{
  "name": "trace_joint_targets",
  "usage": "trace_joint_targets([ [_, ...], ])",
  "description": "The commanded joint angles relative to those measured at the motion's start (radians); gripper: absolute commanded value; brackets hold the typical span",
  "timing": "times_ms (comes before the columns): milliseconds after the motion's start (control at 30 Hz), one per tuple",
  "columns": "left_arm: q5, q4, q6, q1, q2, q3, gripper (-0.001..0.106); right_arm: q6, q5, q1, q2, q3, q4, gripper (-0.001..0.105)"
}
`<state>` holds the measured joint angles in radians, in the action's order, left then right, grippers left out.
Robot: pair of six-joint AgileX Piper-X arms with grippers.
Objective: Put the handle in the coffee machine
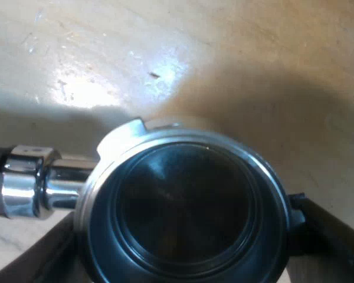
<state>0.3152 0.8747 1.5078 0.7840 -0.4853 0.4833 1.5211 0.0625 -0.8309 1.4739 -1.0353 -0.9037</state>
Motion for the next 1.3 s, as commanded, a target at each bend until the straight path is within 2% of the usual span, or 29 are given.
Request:
trace_joint_targets([
  [33,-0.034,-0.028,-0.056,0.022,-0.034,0.002,0.076,0.000,0.032,-0.001,-0.012,0.000,-0.022,0.000],
  [100,-0.037,-0.030,-0.065,0.026,-0.046,0.002,0.076,0.000,0.032,-0.001,-0.012,0.000,-0.027,0.000],
  [133,-0.053,-0.097,-0.107,0.056,-0.144,0.002,0.076,-0.010,0.032,-0.001,-0.012,0.000,-0.028,0.000],
  [433,-0.053,-0.178,-0.107,0.057,-0.322,0.002,0.076,-0.033,0.055,-0.001,-0.016,0.000,-0.029,0.000],
  [1000,-0.057,-0.269,-0.107,0.057,-0.443,0.000,0.076,-0.038,0.055,-0.001,-0.088,-0.011,-0.029,0.000],
  [1300,-0.057,-0.342,-0.107,0.057,-0.442,-0.058,0.076,-0.038,0.055,-0.001,-0.089,-0.011,-0.047,0.000],
])
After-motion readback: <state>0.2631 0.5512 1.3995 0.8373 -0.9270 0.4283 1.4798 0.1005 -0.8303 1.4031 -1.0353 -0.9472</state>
